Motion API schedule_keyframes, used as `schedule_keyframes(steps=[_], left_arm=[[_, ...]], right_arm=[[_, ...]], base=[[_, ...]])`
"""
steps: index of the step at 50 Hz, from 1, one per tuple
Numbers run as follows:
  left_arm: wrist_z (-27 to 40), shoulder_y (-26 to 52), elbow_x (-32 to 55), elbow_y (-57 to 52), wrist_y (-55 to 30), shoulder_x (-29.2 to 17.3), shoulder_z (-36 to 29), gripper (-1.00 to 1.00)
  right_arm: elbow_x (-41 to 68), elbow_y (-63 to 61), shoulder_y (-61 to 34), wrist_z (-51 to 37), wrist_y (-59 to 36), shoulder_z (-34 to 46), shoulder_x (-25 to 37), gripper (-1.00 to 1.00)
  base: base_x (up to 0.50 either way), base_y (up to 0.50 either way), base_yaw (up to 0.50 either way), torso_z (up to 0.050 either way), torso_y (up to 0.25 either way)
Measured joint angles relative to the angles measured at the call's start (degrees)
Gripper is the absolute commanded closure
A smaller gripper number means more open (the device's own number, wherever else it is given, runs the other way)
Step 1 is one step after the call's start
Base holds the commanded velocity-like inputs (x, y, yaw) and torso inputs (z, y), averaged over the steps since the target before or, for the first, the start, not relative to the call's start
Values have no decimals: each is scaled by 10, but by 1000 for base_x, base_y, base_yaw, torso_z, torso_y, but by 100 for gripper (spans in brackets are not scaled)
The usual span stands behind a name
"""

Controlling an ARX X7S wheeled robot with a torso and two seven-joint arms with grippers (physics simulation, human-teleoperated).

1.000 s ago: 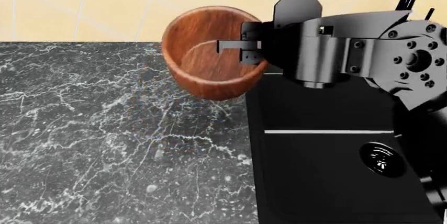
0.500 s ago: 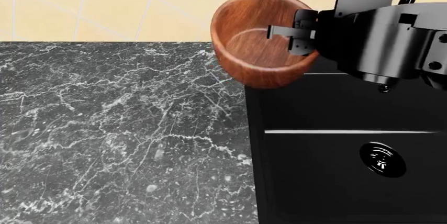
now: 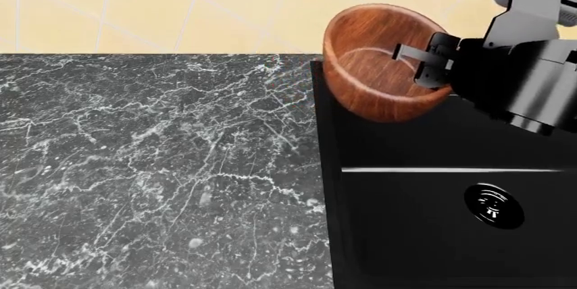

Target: Move the fresh-baked cupcake off the tray onto the counter, and place the bowl used for mixing into the sink.

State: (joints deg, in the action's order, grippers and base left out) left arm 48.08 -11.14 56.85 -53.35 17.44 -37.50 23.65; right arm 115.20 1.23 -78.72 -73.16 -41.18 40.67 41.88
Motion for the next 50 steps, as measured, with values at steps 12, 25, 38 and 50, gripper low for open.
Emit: schedule_keyframes(steps=[12, 25, 38, 50], left_arm=[[5, -11, 6, -11, 7, -2, 17, -100], [7, -28, 15, -22, 20, -3, 40, -100], [8, -45, 23, -30, 32, -3, 61, -100], [10, -49, 25, -31, 36, -5, 65, -100]], right_arm=[[-5, -5, 22, 6, 11, -3, 15, 100], [-8, -9, 38, 9, 19, -4, 26, 100], [-7, -19, 59, 4, 35, -11, 47, 100], [-1, -34, 78, -4, 50, -22, 71, 100]], base=[[0, 0, 0, 0, 0], [0, 0, 0, 0, 0], [0, 0, 0, 0, 1], [0, 0, 0, 0, 0]])
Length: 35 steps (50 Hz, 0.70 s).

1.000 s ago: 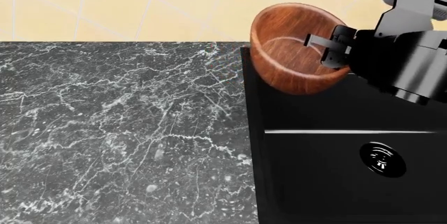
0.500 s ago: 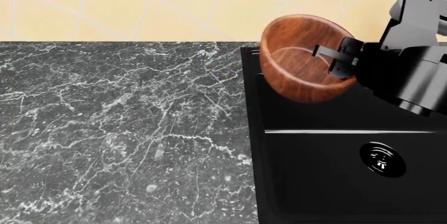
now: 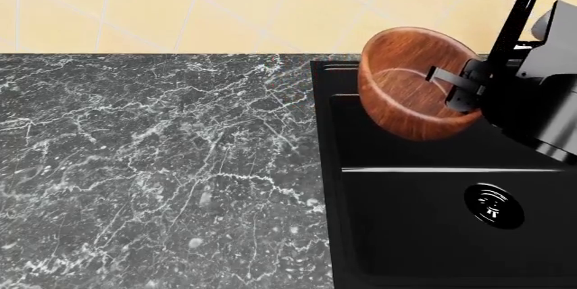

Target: Move the fresh-baked cupcake off the tray onto the counter, and place the bowl used for mixing into the sink.

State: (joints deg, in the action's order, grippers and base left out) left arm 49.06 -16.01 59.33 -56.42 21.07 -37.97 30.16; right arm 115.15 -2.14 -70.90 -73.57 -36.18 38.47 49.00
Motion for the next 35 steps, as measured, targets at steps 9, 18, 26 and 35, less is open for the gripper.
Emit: schedule_keyframes(steps=[9, 18, 26, 35], left_arm=[[2, 0, -1, 0, 1, -2, -2, -100], [3, 0, -2, 0, 3, -3, -3, -100], [4, -1, -3, 0, 4, -5, -5, -100], [5, -1, -4, -1, 5, -6, -6, -100]], right_arm=[[4, -14, 12, -11, 5, -3, 17, 100], [1, -17, 20, -18, 3, 2, 29, 100], [-8, -12, 26, -20, -3, 10, 35, 100], [-24, 0, 30, -18, -12, 24, 35, 100]], base=[[0, 0, 0, 0, 0], [0, 0, 0, 0, 1], [0, 0, 0, 0, 0], [0, 0, 0, 0, 0]])
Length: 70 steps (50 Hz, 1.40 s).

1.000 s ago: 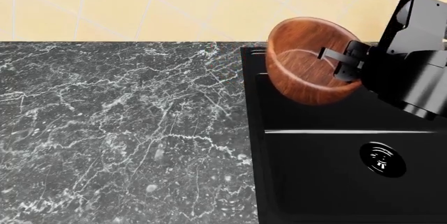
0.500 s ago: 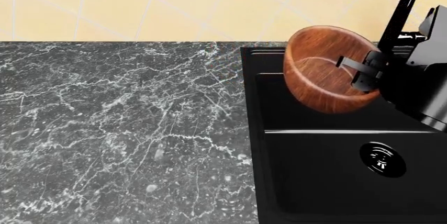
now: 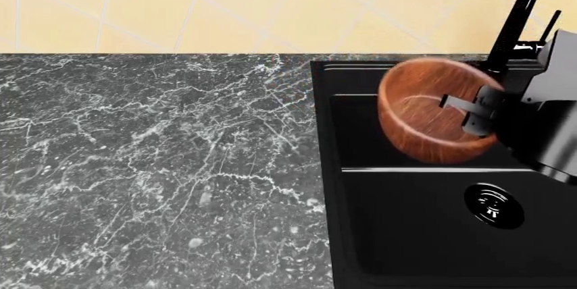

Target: Move the fresh-baked cupcake off the tray onto the counter, and place the bowl used for mixing into the sink.

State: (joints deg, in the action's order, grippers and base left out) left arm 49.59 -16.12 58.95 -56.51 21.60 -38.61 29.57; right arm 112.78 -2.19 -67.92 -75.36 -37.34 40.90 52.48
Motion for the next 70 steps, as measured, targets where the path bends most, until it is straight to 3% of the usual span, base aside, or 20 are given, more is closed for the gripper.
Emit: schedule_keyframes(steps=[70], left_arm=[[6, -12, -5, -7, 14, -7, 1, -100]], right_arm=[[-74, 56, 96, 52, 41, 44, -15, 100]], base=[[0, 0, 0, 0, 0]])
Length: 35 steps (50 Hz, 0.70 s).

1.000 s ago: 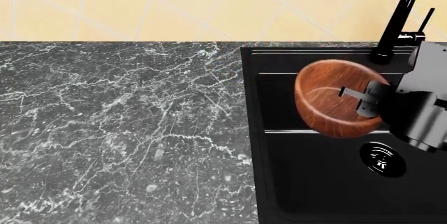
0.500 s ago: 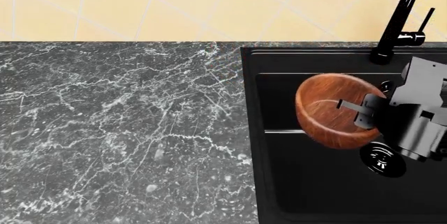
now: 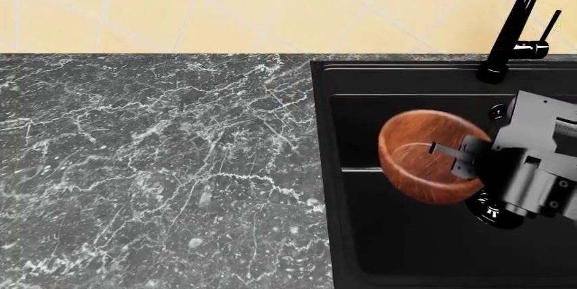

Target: Move the fresh-baked cupcake off the tray onto the counter, and place the bowl used for mixing into the sink.

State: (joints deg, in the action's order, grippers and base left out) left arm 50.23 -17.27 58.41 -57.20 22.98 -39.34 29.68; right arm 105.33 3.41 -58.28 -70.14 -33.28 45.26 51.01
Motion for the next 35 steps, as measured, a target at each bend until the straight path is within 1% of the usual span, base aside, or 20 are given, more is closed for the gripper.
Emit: schedule_keyframes(steps=[35], left_arm=[[5, 2, -3, 1, 2, -7, -7, -100]], right_arm=[[-13, 27, 29, 10, 12, 12, -8, 100]], base=[[0, 0, 0, 0, 0]])
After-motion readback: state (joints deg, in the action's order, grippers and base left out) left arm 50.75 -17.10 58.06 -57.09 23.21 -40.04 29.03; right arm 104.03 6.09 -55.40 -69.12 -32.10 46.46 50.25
